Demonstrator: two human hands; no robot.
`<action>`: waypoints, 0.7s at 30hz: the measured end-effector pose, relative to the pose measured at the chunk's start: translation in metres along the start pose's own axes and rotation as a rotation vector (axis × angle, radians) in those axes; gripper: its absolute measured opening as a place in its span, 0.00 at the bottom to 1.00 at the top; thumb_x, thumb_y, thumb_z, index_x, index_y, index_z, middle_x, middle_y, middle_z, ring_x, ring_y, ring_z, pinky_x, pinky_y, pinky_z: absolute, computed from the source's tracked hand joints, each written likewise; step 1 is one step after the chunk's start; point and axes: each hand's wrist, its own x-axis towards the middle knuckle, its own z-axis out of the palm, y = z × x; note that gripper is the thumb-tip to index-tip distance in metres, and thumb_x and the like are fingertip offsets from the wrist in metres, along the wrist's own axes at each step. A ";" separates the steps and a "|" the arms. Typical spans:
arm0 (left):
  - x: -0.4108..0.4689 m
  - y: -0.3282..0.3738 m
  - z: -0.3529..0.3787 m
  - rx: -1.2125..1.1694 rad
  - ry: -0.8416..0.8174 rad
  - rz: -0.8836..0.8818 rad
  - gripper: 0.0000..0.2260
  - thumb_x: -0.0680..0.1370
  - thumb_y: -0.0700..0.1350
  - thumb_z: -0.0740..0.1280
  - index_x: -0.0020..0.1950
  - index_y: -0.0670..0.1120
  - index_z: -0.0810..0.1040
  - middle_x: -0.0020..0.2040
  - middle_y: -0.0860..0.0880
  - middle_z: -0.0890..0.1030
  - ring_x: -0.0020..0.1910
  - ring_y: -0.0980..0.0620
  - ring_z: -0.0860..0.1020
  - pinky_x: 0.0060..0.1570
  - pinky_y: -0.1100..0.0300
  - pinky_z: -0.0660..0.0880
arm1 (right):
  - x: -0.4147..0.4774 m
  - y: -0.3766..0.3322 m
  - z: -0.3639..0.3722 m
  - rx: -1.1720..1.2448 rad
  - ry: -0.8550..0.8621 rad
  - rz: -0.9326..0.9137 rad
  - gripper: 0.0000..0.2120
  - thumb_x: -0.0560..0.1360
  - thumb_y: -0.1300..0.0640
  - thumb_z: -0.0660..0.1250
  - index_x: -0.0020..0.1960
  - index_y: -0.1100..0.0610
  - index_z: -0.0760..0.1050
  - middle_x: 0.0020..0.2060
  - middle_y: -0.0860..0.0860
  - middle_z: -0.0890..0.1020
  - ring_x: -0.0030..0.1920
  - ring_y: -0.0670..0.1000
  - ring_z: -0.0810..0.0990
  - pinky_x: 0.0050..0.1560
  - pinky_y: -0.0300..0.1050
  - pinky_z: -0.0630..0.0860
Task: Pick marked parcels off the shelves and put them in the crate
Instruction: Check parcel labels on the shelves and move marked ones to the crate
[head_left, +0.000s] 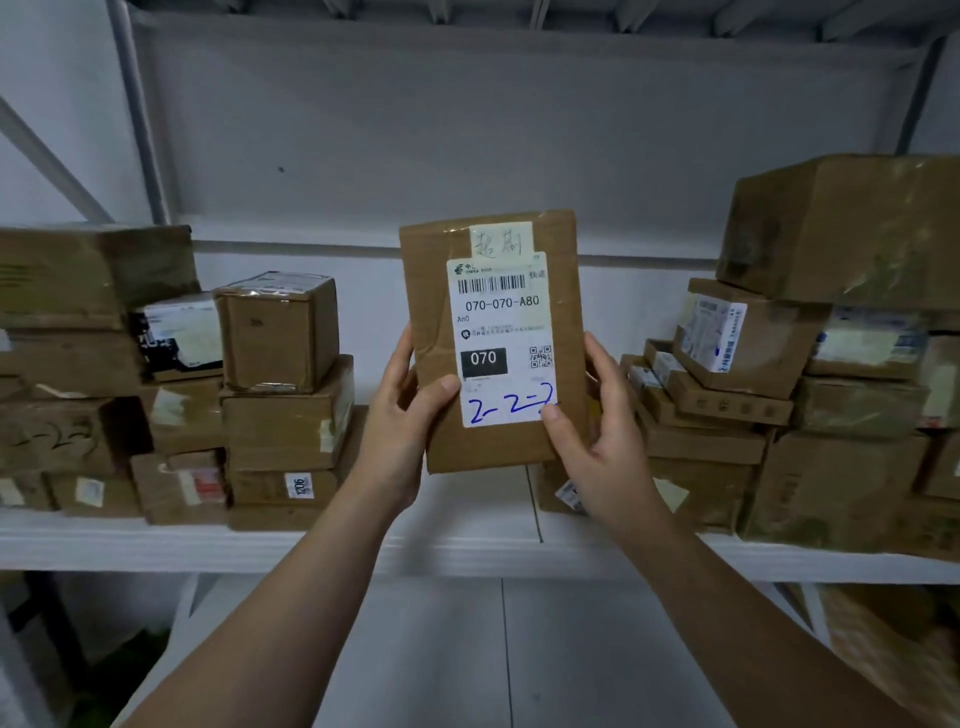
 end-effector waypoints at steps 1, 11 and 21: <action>-0.002 -0.001 0.000 0.016 0.015 0.019 0.32 0.70 0.46 0.73 0.72 0.53 0.67 0.59 0.50 0.81 0.57 0.50 0.80 0.52 0.55 0.78 | -0.002 0.002 0.001 0.003 0.011 -0.001 0.30 0.76 0.57 0.64 0.74 0.47 0.57 0.69 0.45 0.68 0.68 0.40 0.67 0.68 0.46 0.69; -0.019 0.011 -0.010 0.175 -0.023 0.202 0.20 0.79 0.41 0.63 0.68 0.57 0.67 0.62 0.54 0.79 0.60 0.57 0.77 0.58 0.57 0.76 | -0.020 -0.011 0.018 0.036 0.104 0.064 0.30 0.78 0.63 0.64 0.75 0.50 0.57 0.70 0.50 0.67 0.69 0.43 0.67 0.65 0.49 0.72; -0.058 0.009 -0.053 0.357 -0.148 0.161 0.26 0.77 0.44 0.66 0.73 0.57 0.62 0.66 0.54 0.73 0.63 0.59 0.73 0.59 0.55 0.76 | -0.068 -0.044 0.056 0.021 0.297 0.162 0.28 0.75 0.64 0.62 0.72 0.51 0.60 0.66 0.47 0.72 0.66 0.43 0.71 0.62 0.44 0.73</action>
